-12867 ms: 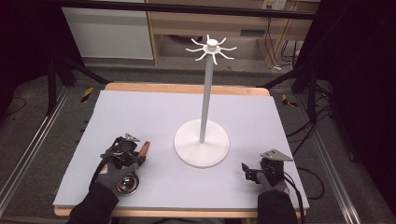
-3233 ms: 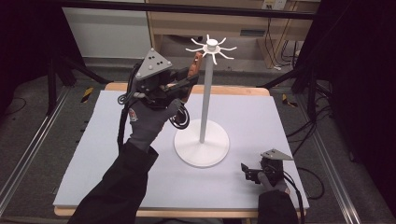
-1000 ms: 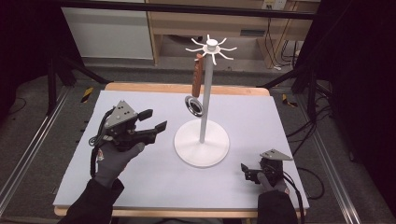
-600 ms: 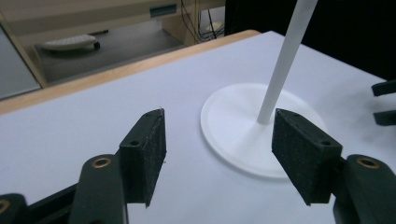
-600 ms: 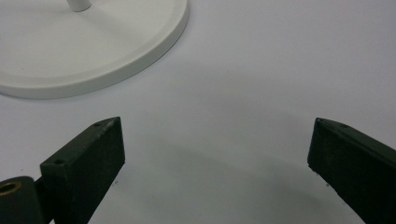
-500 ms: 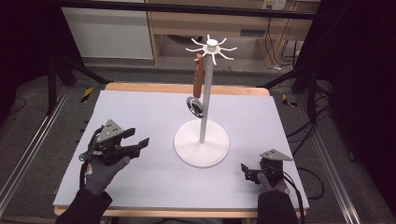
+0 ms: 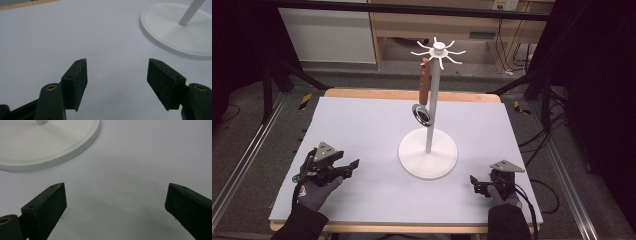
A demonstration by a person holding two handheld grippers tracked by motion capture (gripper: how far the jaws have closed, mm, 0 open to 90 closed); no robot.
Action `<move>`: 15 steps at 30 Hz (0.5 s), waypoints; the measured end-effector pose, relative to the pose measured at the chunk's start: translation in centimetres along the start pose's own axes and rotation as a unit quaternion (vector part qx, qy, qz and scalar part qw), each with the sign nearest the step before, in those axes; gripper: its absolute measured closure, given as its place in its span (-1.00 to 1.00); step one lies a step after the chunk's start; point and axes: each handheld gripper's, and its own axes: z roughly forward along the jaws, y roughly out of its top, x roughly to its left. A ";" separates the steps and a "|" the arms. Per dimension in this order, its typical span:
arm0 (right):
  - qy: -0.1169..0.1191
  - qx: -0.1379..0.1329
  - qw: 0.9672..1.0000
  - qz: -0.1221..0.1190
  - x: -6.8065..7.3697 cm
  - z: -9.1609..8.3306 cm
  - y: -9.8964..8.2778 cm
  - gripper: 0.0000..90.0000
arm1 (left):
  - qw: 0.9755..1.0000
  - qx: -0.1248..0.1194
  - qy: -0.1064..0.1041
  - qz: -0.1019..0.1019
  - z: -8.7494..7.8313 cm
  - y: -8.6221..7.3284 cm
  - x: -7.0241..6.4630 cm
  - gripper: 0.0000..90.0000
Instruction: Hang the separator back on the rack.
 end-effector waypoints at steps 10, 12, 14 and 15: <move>-0.002 0.005 1.000 0.001 -0.1 0.1 -0.1 -0.91 | 0.999 0.012 0.025 -0.028 -0.3 -2.1 2.7 -0.29; -0.001 0.006 1.000 0.002 -0.2 0.1 -0.1 -0.91 | 0.999 0.015 0.024 -0.031 -0.2 -2.4 2.8 -0.29; -0.006 0.006 1.000 -0.001 -0.3 0.2 -0.1 -0.91 | 0.999 0.015 0.025 -0.031 -0.3 -2.6 3.0 -0.30; -0.006 0.007 1.000 0.000 -0.4 0.2 -0.1 -0.91 | 0.999 0.014 0.025 -0.034 -0.3 -2.6 3.1 -0.30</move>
